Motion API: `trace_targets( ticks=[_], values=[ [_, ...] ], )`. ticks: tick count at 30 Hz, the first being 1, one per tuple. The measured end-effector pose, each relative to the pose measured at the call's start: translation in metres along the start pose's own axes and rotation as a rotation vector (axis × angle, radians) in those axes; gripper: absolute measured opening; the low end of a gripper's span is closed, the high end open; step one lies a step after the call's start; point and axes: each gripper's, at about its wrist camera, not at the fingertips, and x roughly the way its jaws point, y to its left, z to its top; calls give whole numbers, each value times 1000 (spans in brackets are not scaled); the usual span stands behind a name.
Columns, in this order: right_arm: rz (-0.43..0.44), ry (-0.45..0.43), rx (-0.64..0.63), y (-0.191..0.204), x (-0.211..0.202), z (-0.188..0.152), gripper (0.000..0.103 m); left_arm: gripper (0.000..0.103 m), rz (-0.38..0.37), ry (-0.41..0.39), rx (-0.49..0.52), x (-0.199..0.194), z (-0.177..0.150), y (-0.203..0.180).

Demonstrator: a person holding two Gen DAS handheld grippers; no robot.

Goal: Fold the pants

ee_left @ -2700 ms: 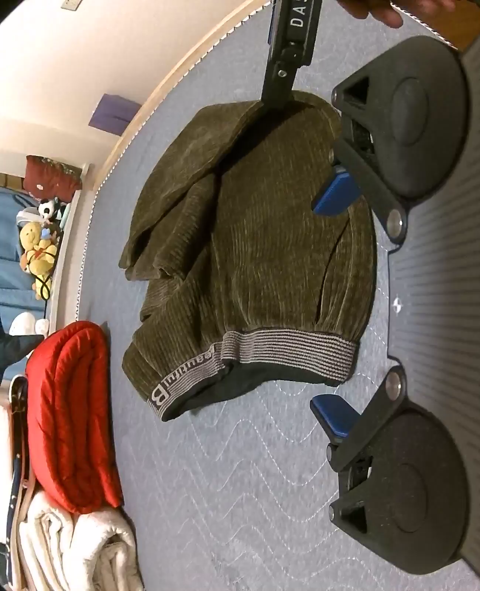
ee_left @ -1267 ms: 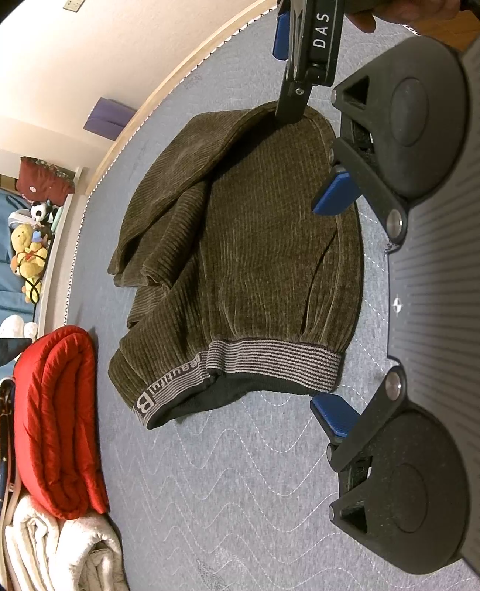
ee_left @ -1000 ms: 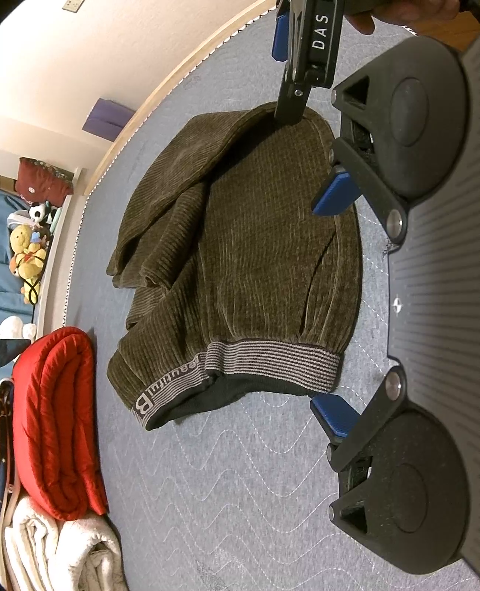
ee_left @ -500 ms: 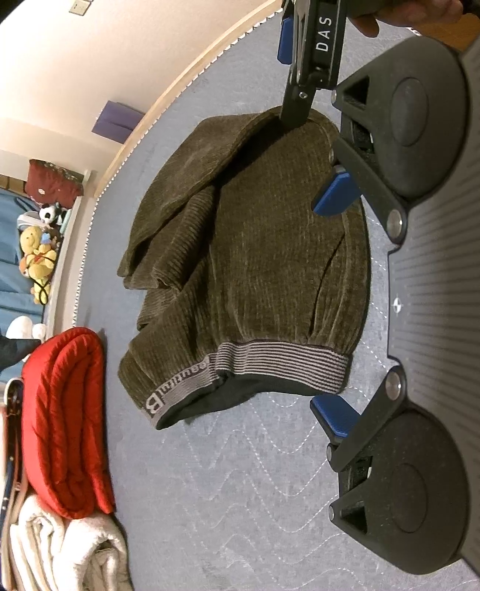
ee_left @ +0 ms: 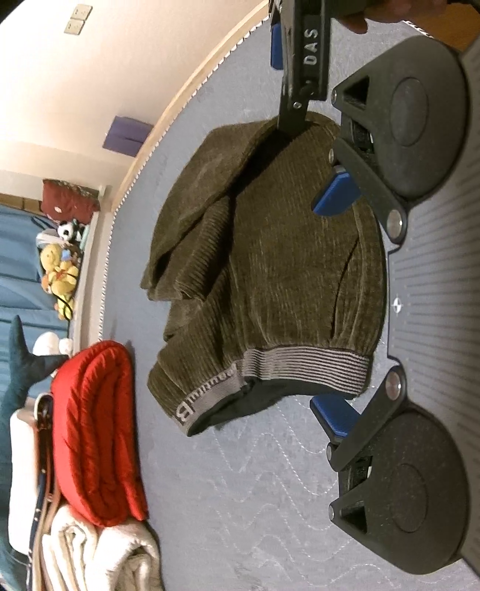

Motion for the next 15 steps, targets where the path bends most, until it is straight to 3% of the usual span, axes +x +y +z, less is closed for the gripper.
trace_targets(
  ticks=[2,4,5,7,9,13,15],
  values=[
    [-5,-9,12,-2,-1,1,96,91,-10,-21,13,-3,1,0],
    [-7,-24,30,-6,-1,3,92,61,-21,-33,34,-6,7,3],
    [-9,-33,41,-8,-1,4,89,54,-40,-29,27,-6,12,9],
    [-16,-46,65,-12,-1,8,76,14,-93,3,-20,-1,29,25],
    [-4,-51,99,-15,-1,11,53,11,-119,18,-74,5,50,45],
    [44,-64,105,-16,2,13,46,12,-113,-21,-76,26,64,74],
    [68,-39,102,-14,8,11,47,12,-89,35,-90,46,58,83]
  ],
)
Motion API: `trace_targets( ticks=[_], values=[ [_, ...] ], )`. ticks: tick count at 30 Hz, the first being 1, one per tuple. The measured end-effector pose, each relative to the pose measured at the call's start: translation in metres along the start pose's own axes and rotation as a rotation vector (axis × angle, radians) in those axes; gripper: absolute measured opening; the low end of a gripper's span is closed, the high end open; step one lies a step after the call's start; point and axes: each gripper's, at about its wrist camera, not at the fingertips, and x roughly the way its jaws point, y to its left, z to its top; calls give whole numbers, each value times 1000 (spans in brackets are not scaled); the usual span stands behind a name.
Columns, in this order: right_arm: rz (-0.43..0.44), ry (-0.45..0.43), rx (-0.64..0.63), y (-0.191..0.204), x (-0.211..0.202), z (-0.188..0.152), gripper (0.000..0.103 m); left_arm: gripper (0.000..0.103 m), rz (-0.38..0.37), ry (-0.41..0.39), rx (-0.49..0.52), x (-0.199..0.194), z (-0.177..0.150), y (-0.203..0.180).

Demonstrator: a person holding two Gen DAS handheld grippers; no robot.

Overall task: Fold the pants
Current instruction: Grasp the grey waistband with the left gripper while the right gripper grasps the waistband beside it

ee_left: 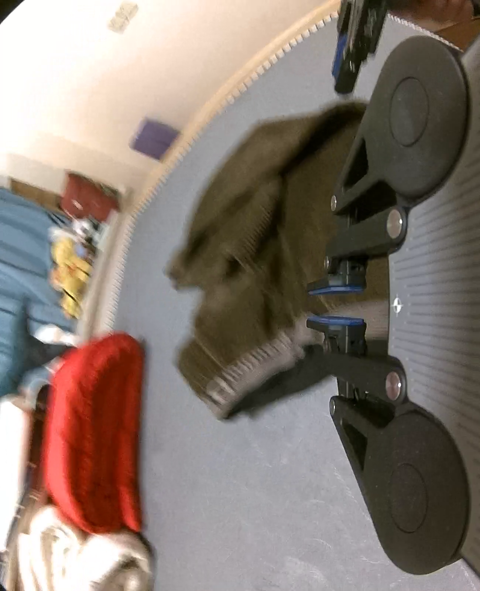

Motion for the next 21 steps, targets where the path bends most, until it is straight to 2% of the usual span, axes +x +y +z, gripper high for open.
trace_targets(
  ticks=[5,7,12,17,21],
  values=[
    [80,111,-66,17,28,-9,53,17,-1,118,-51,52,-10,13],
    [103,134,-121,32,36,-16,55,30,14,148,-70,70,-12,17],
    [188,176,-292,73,56,-35,58,51,55,178,-115,95,-17,24],
    [228,169,-467,99,67,-56,62,61,69,197,-121,111,-17,26],
    [267,196,-536,102,74,-64,69,69,56,215,-131,125,-15,30]
  ],
)
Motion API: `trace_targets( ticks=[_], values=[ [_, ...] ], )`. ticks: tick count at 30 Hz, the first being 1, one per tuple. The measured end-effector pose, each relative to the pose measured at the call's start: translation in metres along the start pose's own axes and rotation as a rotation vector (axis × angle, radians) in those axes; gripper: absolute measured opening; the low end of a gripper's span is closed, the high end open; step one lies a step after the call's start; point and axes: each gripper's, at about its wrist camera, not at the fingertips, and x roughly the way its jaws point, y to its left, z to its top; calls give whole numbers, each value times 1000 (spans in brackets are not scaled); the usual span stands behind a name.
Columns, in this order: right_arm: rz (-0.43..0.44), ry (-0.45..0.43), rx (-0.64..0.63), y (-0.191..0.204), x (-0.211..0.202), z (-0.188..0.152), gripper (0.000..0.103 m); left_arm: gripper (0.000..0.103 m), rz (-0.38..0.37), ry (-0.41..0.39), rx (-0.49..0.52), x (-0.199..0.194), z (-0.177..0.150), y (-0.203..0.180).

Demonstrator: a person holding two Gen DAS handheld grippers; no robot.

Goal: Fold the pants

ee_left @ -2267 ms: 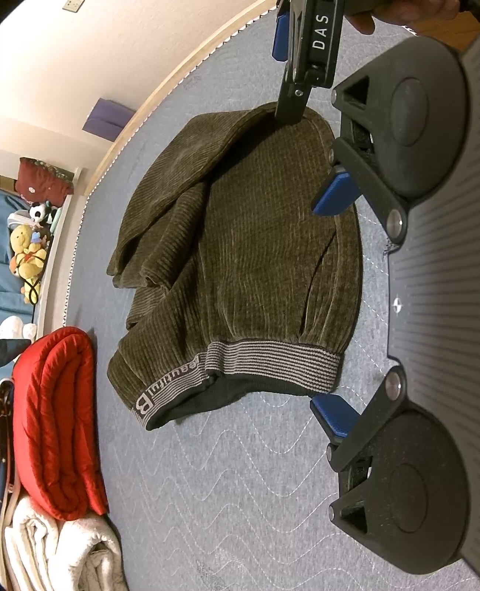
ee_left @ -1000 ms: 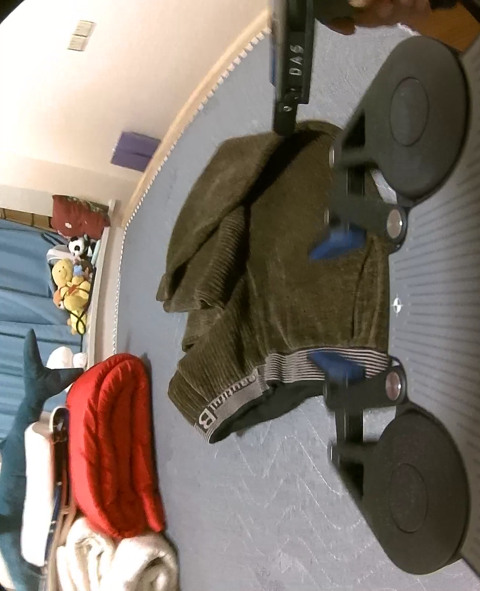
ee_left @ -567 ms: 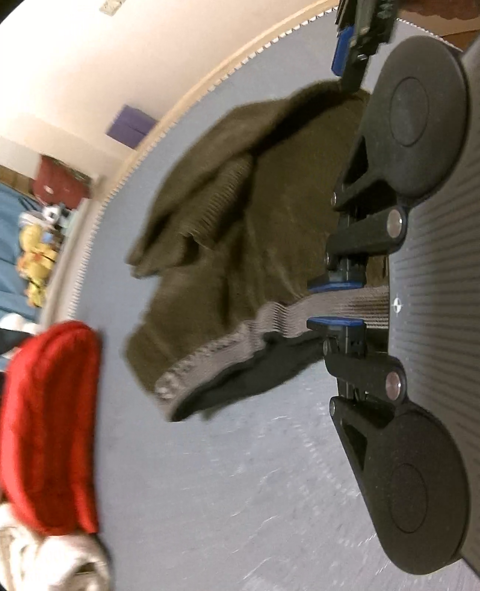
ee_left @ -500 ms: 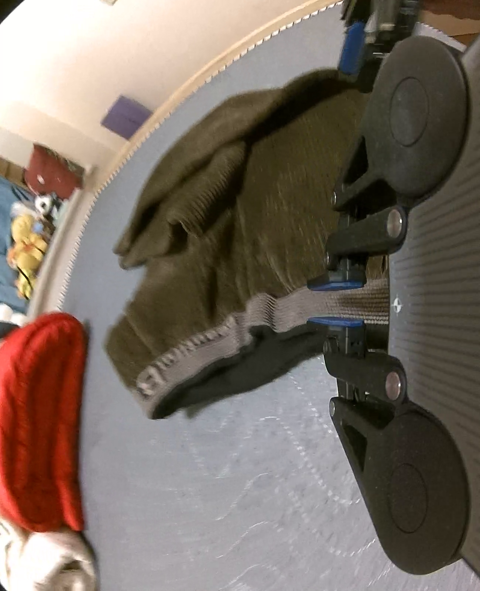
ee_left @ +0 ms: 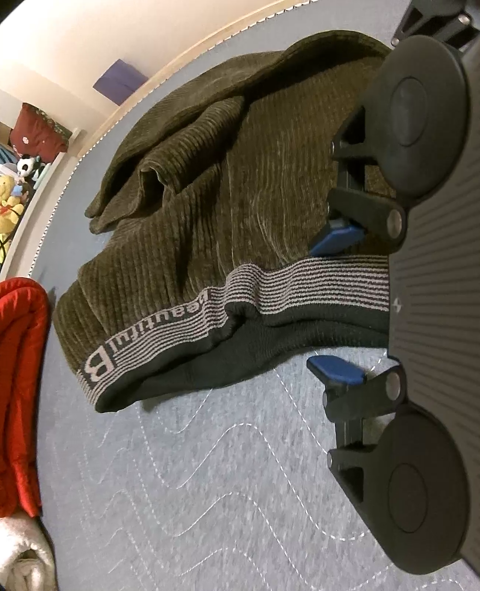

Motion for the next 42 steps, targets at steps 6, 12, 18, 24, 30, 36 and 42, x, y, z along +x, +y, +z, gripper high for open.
trace_targets(
  ticks=[6,12,18,24,30,36,42],
  values=[
    [-11,26,-154,13,13,-3,74,80,-32,-29,78,13,1,-6],
    [-39,-10,-193,15,12,4,32,69,-11,-69,157,19,0,-14],
    [-45,-86,-249,22,-4,7,9,29,-64,-99,120,4,4,-6],
    [-30,-150,-299,34,-29,12,8,21,-82,-173,138,-40,3,-1],
    [51,-212,-387,75,-49,18,7,20,-54,-188,94,-89,-2,37],
    [176,-231,-510,142,-61,22,7,19,8,-165,60,-136,-24,91],
    [316,-235,-652,211,-70,20,6,19,67,-116,-20,-188,-48,153]
  ],
)
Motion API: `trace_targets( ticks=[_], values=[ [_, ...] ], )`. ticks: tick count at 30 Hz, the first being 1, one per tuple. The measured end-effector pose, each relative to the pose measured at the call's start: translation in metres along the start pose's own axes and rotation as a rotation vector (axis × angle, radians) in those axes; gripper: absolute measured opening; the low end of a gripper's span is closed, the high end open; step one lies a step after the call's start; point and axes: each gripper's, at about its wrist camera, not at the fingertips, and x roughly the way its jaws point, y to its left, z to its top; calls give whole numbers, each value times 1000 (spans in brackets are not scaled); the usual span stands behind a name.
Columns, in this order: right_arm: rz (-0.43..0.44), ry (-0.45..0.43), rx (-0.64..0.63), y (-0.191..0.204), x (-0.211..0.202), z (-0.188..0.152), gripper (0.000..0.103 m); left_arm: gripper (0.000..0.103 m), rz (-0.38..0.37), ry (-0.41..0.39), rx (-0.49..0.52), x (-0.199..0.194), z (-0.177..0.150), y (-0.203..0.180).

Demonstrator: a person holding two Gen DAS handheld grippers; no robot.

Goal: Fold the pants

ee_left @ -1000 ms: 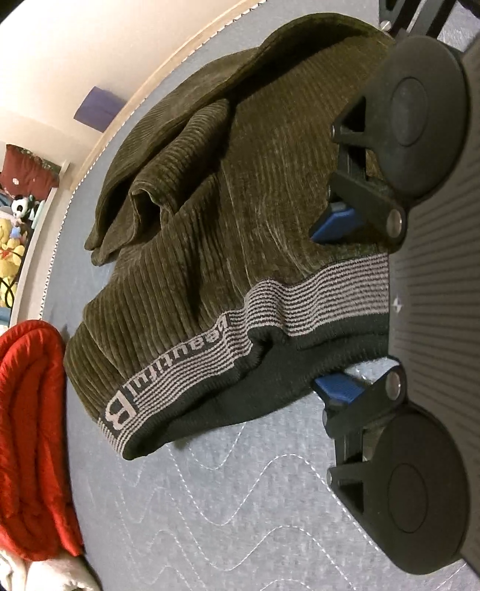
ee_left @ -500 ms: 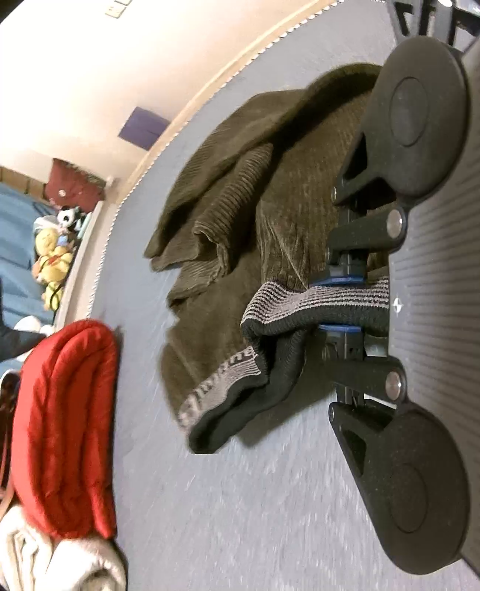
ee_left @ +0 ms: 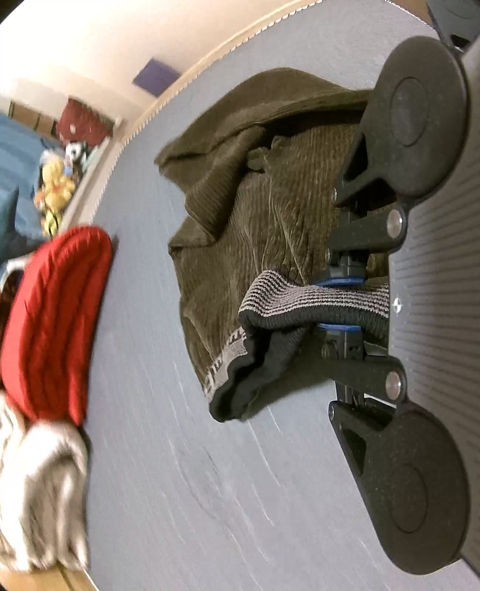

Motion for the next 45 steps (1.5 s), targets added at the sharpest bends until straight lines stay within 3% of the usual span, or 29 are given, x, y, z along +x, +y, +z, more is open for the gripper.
trace_targets(
  ticks=[4,9,10,11,14,17,22,24,27,29,30,32,34,37,38,41,42,43,45],
  values=[
    [78,-26,9,17,7,21,6,22,49,56,2,-17,-8,22],
    [54,56,77,23,20,20,10,35,169,115,1,-13,-7,20],
    [52,73,89,21,19,18,11,45,199,102,9,-14,-3,16],
    [49,78,102,19,15,16,12,49,221,84,22,-18,0,11],
    [37,52,158,7,-3,14,32,51,244,12,70,-32,9,-8],
    [0,1,238,-7,-27,14,37,56,219,-63,77,-45,17,-27],
    [-156,-106,477,-59,-78,2,41,75,133,-220,91,-68,29,-71],
    [-278,-140,538,-81,-100,-10,52,82,84,-293,136,-74,34,-99],
    [-441,-158,558,-105,-133,-26,53,82,20,-353,182,-86,38,-137],
    [-496,-196,633,-122,-160,-36,59,82,-12,-344,170,-86,41,-156],
    [-514,-216,684,-131,-174,-43,66,82,-27,-323,157,-82,43,-163],
    [-524,-228,764,-149,-195,-53,74,80,-65,-246,121,-64,46,-172],
    [-520,-220,796,-162,-205,-65,74,58,-105,-166,84,-39,43,-176],
    [-571,-188,776,-177,-208,-76,75,36,-136,-112,96,3,30,-185],
    [-584,-195,769,-181,-208,-83,76,34,-128,-87,108,18,27,-187],
    [-591,-189,822,-188,-201,-121,86,37,-142,-13,147,56,25,-207],
    [-589,-149,863,-193,-195,-134,86,49,-151,-14,185,64,24,-216],
    [-586,-95,903,-196,-187,-143,86,66,-139,-16,219,72,22,-224],
    [-575,-7,954,-205,-172,-161,86,78,-95,-21,287,90,18,-236]
  ],
)
